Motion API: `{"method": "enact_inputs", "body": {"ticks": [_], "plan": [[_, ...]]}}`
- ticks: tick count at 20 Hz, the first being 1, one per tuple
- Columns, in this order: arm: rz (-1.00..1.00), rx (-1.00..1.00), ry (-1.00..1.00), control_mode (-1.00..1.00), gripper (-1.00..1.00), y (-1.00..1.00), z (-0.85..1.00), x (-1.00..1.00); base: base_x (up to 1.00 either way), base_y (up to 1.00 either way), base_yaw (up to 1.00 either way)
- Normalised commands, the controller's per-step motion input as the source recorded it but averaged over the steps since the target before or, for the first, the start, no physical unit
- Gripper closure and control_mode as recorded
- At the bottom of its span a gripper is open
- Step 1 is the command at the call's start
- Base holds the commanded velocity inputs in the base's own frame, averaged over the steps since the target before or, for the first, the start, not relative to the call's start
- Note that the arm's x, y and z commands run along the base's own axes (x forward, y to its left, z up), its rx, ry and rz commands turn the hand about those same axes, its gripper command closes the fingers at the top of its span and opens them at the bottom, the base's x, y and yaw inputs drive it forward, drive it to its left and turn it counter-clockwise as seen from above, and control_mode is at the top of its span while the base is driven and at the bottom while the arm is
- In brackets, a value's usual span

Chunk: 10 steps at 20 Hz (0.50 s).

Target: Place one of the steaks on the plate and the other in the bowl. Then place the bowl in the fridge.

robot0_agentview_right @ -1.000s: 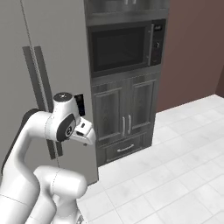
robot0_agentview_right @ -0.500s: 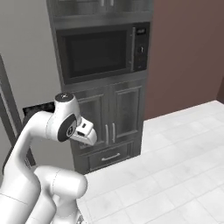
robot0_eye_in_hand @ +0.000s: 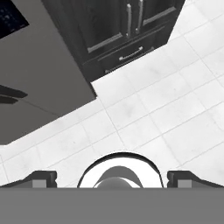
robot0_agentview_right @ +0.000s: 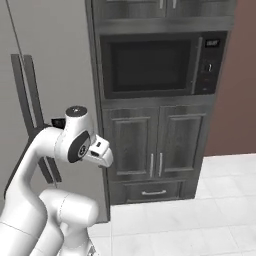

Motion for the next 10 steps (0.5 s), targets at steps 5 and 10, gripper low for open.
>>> {"method": "enact_inputs", "body": {"ticks": [5,10], "plan": [[0.00,0.00,0.00,1.00,-1.00,0.00,0.00,0.00,0.06,-0.32,0.52],[0.00,0.00,0.00,1.00,-1.00,0.00,0.00,0.00,-0.33,0.06,0.13]]}}
